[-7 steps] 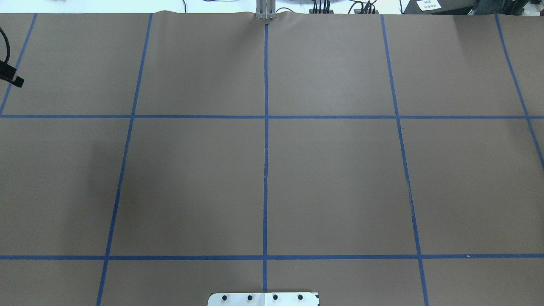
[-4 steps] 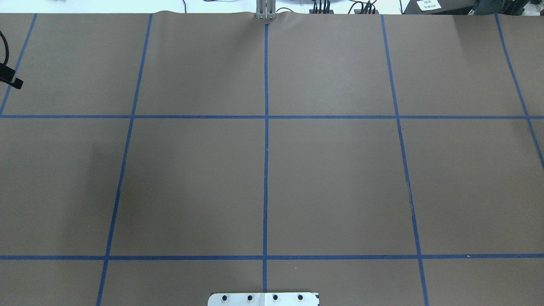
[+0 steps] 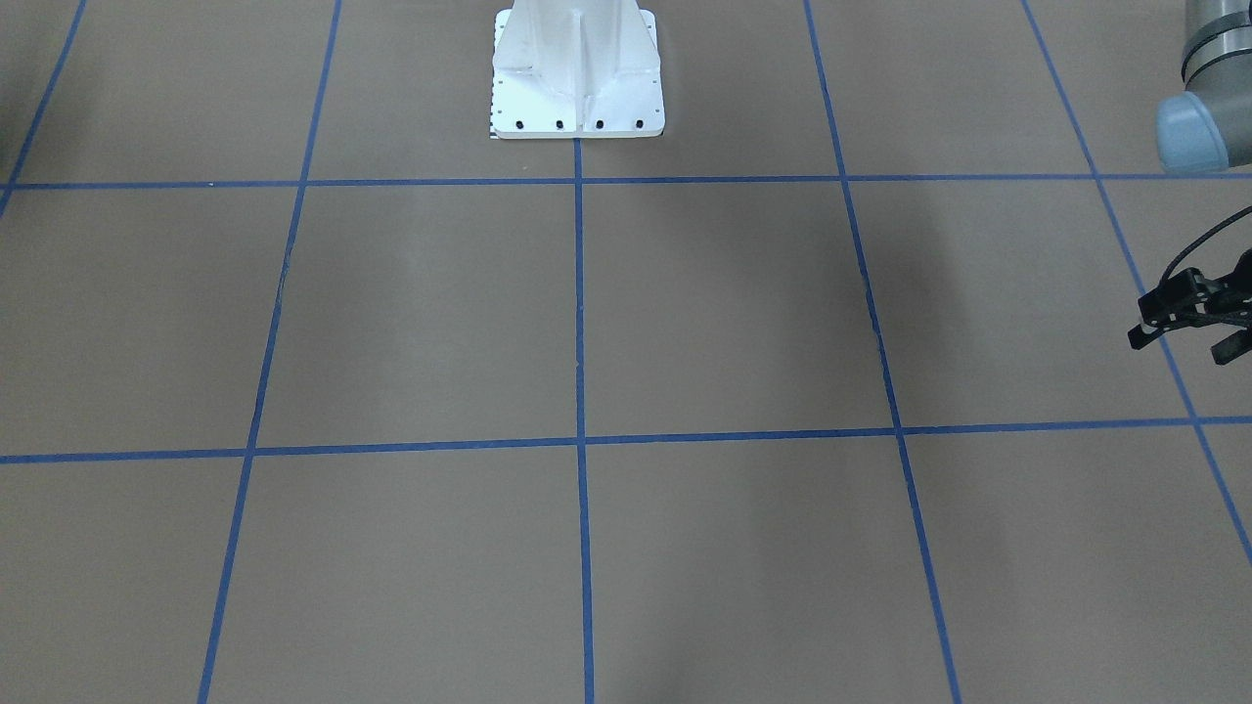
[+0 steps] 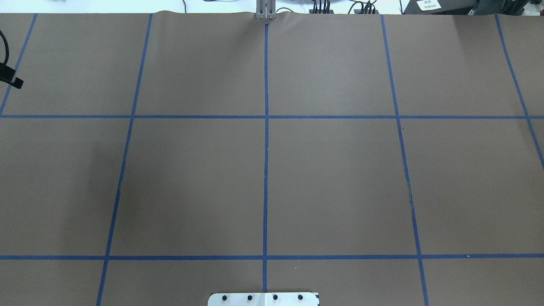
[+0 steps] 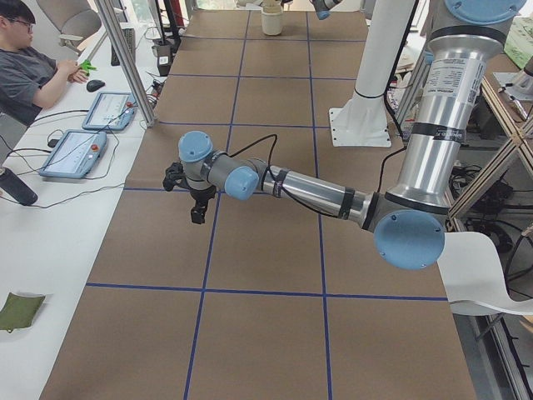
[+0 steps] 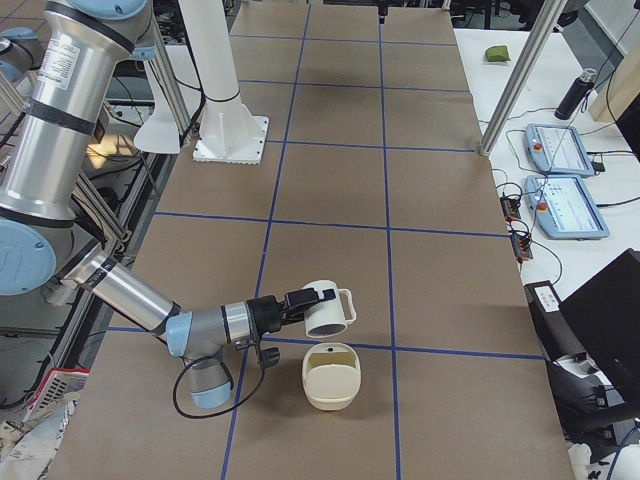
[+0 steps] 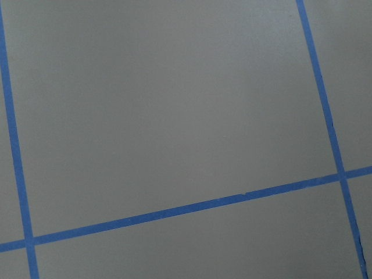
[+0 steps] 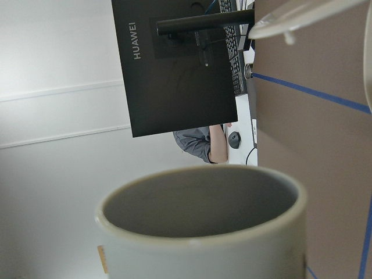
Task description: Left arm hands cup to right arm to dump lemon
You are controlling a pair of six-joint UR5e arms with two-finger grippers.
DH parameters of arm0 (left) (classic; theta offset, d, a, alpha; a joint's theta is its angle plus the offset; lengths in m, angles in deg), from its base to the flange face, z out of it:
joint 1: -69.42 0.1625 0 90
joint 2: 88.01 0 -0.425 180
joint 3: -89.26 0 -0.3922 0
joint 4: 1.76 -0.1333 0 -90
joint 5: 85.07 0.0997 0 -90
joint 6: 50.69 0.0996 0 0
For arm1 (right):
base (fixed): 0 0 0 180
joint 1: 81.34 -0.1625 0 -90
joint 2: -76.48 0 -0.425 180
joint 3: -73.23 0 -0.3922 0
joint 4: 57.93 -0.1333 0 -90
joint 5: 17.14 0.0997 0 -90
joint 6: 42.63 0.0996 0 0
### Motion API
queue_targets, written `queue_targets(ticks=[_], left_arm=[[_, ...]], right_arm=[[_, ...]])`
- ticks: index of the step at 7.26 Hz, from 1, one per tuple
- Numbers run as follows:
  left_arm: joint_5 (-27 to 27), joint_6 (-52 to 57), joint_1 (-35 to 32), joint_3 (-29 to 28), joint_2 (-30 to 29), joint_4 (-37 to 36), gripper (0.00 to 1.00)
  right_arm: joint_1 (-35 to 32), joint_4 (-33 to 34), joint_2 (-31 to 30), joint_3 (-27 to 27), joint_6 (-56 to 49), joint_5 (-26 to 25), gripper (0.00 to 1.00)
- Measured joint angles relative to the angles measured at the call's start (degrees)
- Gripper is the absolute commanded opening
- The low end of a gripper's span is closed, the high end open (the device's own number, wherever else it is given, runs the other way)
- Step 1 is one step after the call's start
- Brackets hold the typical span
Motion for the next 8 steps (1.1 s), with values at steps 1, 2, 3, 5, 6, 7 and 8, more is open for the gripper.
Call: queue_targets(ticks=[1, 2, 3, 5, 6, 7, 8], left_arm=[[0.0, 0.0, 0.0, 0.0, 0.0, 0.0, 1.00], [0.0, 0.0, 0.0, 0.1, 0.0, 0.0, 1.00], [0.0, 0.0, 0.0, 0.3, 0.0, 0.0, 1.00], [0.0, 0.0, 0.0, 0.3, 0.1, 0.0, 1.00], [0.0, 0.0, 0.0, 0.3, 0.1, 0.0, 1.00], [0.0, 0.0, 0.0, 0.3, 0.1, 0.0, 1.00], [0.0, 0.0, 0.0, 0.4, 0.1, 0.0, 1.00]], right_arm=[[-0.2, -0.5, 0.0, 0.1, 5.0, -1.2, 0.35], [-0.3, -2.7, 0.2, 0.6, 10.0, -3.0, 0.32], [-0.4, -6.2, 0.5, 1.5, 14.7, -4.5, 0.32], [-0.4, -9.9, 0.7, 2.3, 21.7, -5.5, 0.33], [-0.4, -10.4, 0.8, 2.4, 24.3, -5.7, 0.32], [-0.4, -10.5, 0.7, 2.7, 27.0, -6.1, 0.32], [-0.4, -10.5, 0.7, 3.0, 29.1, -6.6, 0.32]])
